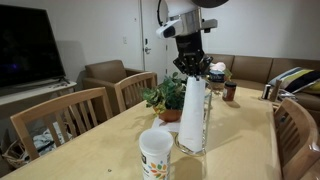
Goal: Move the paper towel holder to the right, remove the lid from the white can on the left
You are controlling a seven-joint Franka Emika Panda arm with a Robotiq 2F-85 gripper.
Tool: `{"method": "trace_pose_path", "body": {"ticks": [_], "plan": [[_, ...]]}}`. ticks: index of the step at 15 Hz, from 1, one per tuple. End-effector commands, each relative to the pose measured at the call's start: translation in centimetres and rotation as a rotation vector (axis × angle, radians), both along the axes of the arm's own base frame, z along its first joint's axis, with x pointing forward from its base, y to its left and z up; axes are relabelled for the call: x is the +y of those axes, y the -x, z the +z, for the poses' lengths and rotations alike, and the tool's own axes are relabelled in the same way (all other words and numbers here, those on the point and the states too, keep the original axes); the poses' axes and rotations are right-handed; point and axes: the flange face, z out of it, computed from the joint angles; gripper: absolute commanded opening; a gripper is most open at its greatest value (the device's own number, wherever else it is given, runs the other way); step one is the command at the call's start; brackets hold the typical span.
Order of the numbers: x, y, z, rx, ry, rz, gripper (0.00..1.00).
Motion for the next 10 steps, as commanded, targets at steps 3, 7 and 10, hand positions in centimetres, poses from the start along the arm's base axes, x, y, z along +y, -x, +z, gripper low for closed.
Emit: {"method": "trace_pose_path", "body": {"ticks": [3,7,10], "plan": [[-4.4,4.0,0.9,0.042,-0.002,-0.032,0.03],[-8.4,5.7,-0.4,0.078,-0.027,-0.102,0.03],[-11.7,6.7,-1.4,0.091,-0.050,-0.170,0.03]]}}
